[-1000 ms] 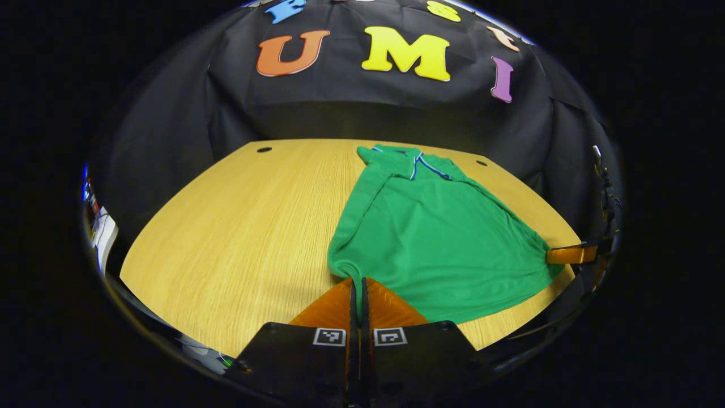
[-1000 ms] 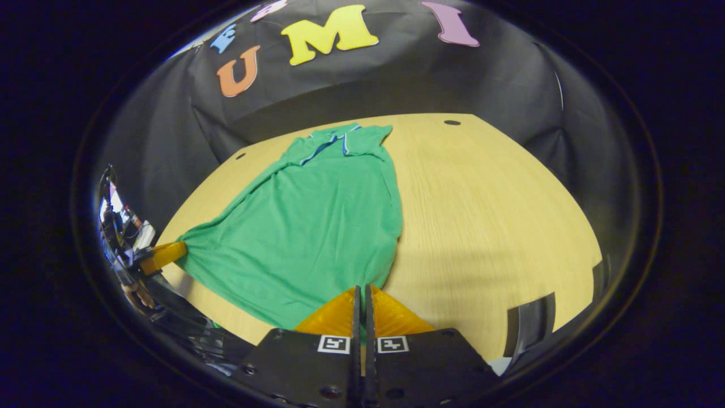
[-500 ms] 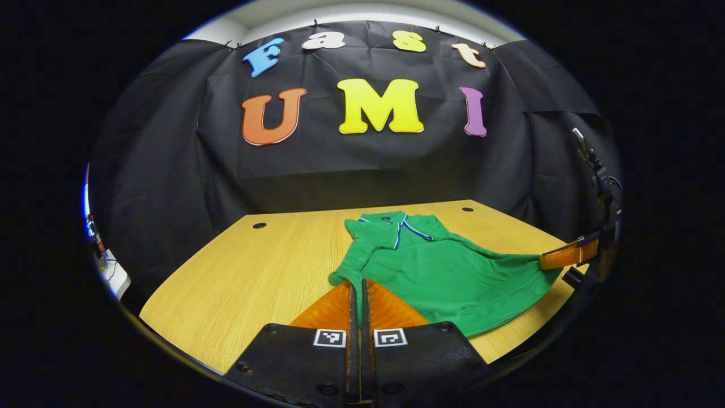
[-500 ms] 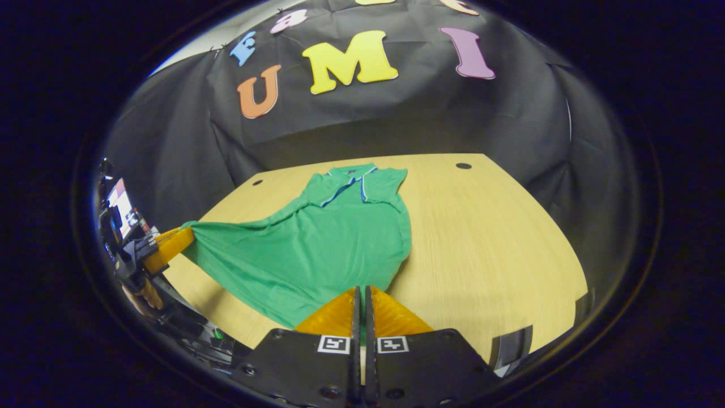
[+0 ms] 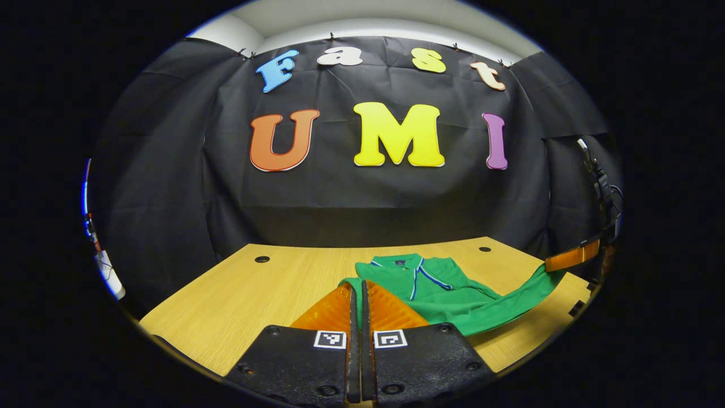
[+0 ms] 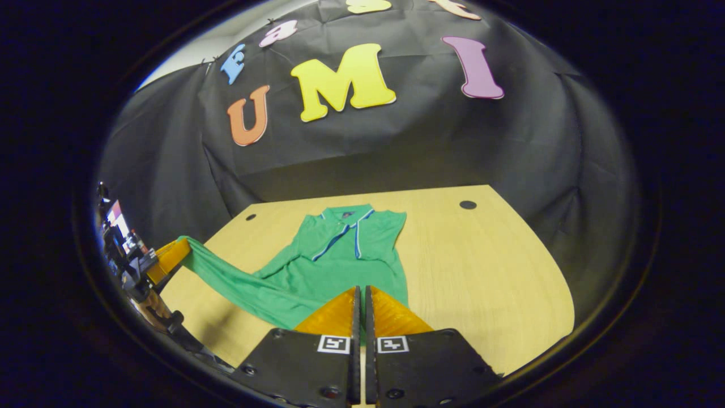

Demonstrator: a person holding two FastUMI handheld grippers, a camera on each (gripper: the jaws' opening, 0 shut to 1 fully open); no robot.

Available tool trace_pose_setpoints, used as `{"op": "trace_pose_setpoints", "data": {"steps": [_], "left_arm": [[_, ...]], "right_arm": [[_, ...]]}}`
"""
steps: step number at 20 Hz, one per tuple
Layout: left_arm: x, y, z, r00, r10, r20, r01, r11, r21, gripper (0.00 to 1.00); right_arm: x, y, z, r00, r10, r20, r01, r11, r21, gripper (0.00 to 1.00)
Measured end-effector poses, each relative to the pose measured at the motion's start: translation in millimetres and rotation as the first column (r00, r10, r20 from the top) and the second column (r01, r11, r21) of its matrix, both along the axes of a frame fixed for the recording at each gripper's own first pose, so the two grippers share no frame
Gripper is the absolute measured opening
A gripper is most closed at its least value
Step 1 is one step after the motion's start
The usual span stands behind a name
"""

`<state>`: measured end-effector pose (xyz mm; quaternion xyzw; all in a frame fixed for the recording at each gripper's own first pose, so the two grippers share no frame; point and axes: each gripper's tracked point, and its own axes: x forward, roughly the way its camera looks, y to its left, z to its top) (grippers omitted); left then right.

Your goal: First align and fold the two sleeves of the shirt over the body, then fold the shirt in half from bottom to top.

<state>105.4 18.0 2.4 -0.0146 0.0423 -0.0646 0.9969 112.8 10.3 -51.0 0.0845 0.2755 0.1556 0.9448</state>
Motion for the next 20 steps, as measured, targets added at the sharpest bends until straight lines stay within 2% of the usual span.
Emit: {"op": "trace_pose_setpoints", "data": {"steps": [4, 7, 11, 14, 18, 20], "left_arm": [[51.6, -0.8, -8.2, 0.997, -0.003, -0.071, -0.005, 0.994, -0.113, 0.04], [93.0, 0.1, -9.4, 0.995, -0.004, -0.097, -0.011, 0.988, -0.155, 0.04], [144.4, 1.2, -9.1, 0.996, 0.015, -0.093, -0.030, 0.987, -0.156, 0.04], [180.3, -7.6, -19.1, 0.996, 0.015, -0.090, -0.025, 0.994, -0.111, 0.04], [221.2, -8.9, -38.9, 0.992, 0.037, -0.119, -0.047, 0.996, -0.078, 0.04], [240.2, -9.5, -53.2, 0.988, 0.041, -0.147, -0.052, 0.996, -0.073, 0.04]], "right_arm": [[47.9, 10.0, 17.4, 0.999, 0.005, 0.042, -0.006, 1.000, 0.024, 0.03], [85.2, 12.6, 25.9, 0.998, -0.013, 0.062, 0.010, 0.999, 0.048, 0.03], [138.8, 9.5, 26.9, 0.994, -0.051, 0.100, 0.050, 0.999, 0.009, 0.03], [174.7, 17.5, 19.7, 0.992, -0.062, 0.114, 0.065, 0.998, -0.027, 0.03], [226.7, 13.3, 11.5, 0.982, -0.116, 0.152, 0.127, 0.990, -0.067, 0.03], [247.2, 12.1, -2.6, 0.983, -0.137, 0.120, 0.145, 0.987, -0.062, 0.04]]}}
